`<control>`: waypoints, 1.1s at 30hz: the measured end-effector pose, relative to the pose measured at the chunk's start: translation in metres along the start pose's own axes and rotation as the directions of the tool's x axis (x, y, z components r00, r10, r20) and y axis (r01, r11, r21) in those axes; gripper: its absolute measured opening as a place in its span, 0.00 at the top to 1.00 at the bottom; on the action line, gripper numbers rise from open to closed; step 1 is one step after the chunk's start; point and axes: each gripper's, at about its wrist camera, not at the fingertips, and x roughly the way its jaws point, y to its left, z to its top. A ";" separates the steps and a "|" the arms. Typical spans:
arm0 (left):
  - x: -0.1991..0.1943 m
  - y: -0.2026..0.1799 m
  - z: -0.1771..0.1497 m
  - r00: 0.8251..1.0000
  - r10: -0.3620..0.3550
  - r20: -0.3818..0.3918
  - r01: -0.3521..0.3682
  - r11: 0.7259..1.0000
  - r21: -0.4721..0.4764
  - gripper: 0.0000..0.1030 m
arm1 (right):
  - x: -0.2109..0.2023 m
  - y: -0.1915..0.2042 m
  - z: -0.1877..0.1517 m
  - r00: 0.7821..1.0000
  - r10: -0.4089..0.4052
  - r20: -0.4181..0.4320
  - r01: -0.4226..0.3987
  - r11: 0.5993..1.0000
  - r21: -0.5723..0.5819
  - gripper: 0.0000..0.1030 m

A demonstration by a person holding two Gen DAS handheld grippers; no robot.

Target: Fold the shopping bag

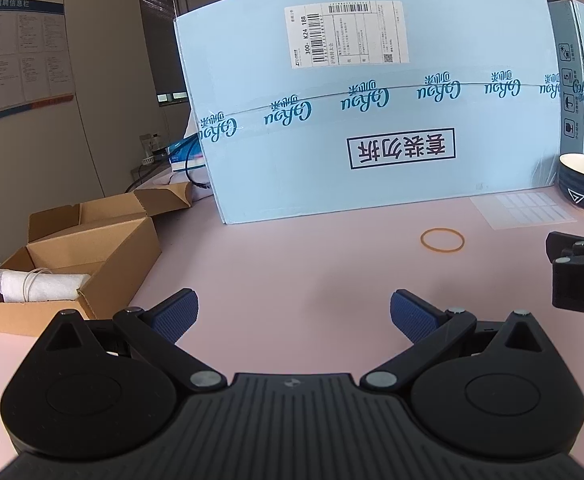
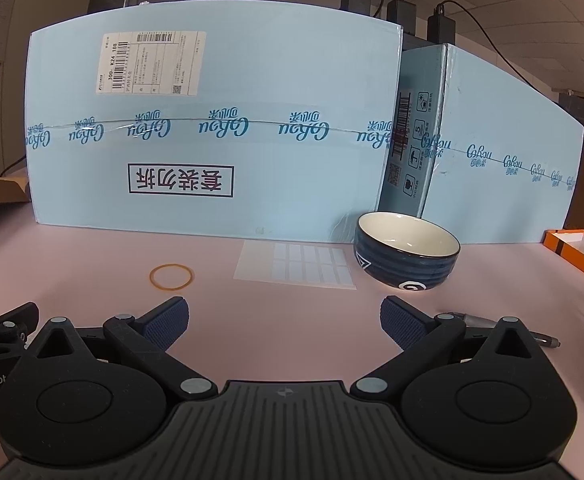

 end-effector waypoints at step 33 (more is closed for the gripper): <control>-0.008 -0.006 -0.009 1.000 -0.003 0.006 0.003 1.000 0.019 0.00 | 0.003 0.001 -0.004 1.000 0.005 -0.014 -0.005 1.000 -0.024 0.00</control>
